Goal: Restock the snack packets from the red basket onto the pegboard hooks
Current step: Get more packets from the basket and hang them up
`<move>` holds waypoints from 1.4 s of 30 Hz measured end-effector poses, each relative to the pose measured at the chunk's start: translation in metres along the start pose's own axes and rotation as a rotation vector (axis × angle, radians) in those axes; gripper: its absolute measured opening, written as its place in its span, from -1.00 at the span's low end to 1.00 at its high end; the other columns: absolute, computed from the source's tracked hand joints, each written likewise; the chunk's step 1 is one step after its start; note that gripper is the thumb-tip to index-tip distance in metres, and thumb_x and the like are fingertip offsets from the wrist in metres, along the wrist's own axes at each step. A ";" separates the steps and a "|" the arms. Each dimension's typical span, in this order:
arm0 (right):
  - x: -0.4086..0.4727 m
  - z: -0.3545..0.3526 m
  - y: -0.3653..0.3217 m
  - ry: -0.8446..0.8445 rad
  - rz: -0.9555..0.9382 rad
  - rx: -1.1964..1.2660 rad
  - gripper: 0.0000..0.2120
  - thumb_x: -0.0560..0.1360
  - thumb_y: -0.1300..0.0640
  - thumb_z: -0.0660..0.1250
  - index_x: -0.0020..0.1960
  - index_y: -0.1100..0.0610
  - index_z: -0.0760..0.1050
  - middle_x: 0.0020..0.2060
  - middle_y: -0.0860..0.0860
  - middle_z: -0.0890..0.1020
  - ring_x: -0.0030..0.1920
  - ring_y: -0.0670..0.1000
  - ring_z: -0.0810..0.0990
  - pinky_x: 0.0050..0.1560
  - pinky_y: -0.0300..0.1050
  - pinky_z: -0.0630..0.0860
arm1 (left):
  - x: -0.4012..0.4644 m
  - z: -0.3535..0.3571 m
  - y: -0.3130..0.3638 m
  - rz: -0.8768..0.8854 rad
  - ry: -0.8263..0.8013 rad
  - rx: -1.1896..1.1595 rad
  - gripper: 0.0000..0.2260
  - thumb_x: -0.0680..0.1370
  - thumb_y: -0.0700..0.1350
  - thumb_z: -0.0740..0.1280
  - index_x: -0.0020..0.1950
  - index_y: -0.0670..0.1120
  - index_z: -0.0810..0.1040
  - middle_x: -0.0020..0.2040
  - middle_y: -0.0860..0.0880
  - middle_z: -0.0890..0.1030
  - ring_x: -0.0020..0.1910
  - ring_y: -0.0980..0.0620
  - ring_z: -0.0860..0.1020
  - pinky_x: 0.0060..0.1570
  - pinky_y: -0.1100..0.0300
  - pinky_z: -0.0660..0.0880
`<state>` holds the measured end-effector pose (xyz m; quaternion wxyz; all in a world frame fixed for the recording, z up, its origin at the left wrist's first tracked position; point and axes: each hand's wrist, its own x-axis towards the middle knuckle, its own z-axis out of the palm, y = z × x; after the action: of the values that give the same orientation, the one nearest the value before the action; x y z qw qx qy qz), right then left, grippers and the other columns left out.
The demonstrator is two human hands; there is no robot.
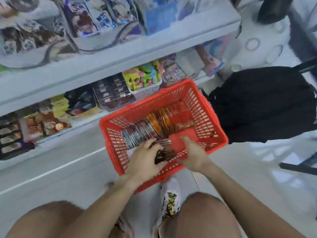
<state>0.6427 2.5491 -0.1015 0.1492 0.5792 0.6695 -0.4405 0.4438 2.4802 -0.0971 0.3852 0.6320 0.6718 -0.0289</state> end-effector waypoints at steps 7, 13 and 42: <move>0.096 0.040 0.044 -0.203 -0.076 -0.219 0.23 0.38 0.15 0.62 0.69 -0.02 -0.22 0.59 0.20 0.24 0.57 0.21 0.28 0.50 -0.06 0.32 | 0.084 0.077 -0.028 0.190 -0.007 0.362 -0.36 0.52 0.34 0.31 0.49 -0.01 0.50 0.66 -0.14 0.17 0.61 -0.20 0.17 0.60 -0.08 0.15; 0.117 0.045 0.042 -0.188 -0.155 -0.346 -0.08 0.45 0.17 0.56 0.65 0.06 0.11 0.47 0.11 0.47 0.42 0.12 0.48 0.27 -0.17 0.43 | 0.100 0.101 -0.030 0.166 0.125 0.332 -0.70 0.61 -0.01 0.31 0.27 -0.08 0.65 0.35 -0.05 0.47 0.34 -0.13 0.45 0.33 0.01 0.34; 0.111 -0.029 -0.012 -0.438 -0.347 0.536 -0.33 0.38 0.20 0.58 0.39 -0.10 0.40 0.22 -0.10 0.70 0.25 -0.01 0.67 0.17 -0.13 0.61 | 0.109 -0.052 -0.074 0.111 0.148 -0.856 -0.97 0.51 -0.16 0.57 -0.09 -0.11 0.78 -0.13 -0.01 0.77 -0.12 0.16 0.68 -0.06 0.32 0.52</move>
<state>0.6089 2.6432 -0.1587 0.0552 0.3679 0.5710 -0.7318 0.3650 2.5830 -0.1539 0.5642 0.4508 0.6141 0.3183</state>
